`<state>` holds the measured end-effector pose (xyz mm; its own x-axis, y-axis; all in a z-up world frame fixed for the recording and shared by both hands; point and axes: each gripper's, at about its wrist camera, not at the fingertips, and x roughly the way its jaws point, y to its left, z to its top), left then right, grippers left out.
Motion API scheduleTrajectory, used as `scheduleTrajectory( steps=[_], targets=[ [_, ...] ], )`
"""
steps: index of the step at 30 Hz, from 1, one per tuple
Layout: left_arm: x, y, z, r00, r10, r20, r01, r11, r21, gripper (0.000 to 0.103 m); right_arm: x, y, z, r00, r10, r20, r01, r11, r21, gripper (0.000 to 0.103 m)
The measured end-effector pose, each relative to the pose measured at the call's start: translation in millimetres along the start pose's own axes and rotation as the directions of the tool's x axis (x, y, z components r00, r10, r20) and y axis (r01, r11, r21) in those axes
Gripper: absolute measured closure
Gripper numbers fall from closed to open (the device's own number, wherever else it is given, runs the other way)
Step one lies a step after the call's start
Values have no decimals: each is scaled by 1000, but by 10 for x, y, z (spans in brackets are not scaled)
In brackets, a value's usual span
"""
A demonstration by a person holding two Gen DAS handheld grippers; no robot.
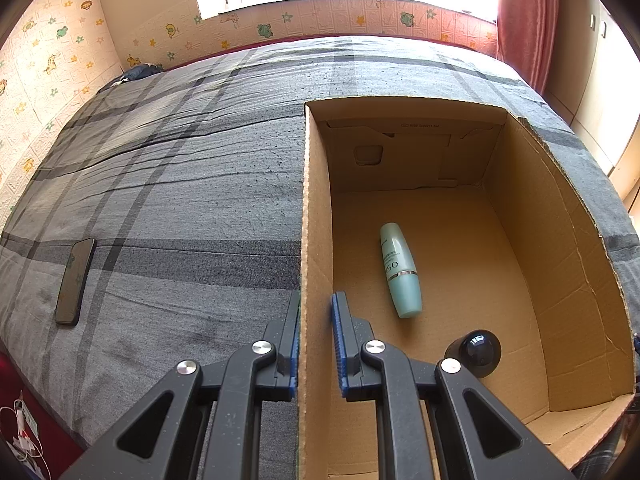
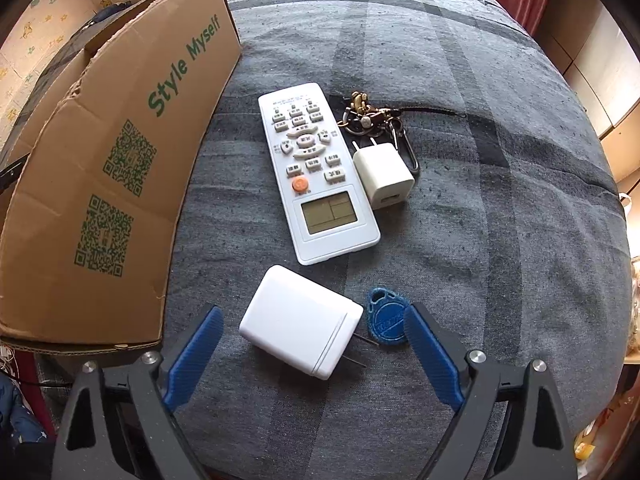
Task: Organize rigid objects
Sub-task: 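Close the right gripper on the large white charger plug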
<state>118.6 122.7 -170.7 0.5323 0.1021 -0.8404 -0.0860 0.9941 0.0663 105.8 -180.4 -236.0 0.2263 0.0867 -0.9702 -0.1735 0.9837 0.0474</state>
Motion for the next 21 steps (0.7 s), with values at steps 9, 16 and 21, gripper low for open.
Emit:
scheduleTrajectory(
  steps=[9, 16, 21],
  targets=[
    [-1, 7, -7, 1000, -1, 0, 1, 1000, -1, 89, -19, 109, 10, 1000, -22, 12, 22, 1000, -16, 38],
    [-1, 3, -8, 1000, 0, 0, 0, 1000, -1, 89, -216, 75, 2, 999, -26, 28, 26, 1000, -8, 38],
    [-3, 3, -9, 1000, 0, 0, 0, 1000, -1, 89, -427, 109, 63, 999, -30, 43, 30, 1000, -3, 38]
  ],
)
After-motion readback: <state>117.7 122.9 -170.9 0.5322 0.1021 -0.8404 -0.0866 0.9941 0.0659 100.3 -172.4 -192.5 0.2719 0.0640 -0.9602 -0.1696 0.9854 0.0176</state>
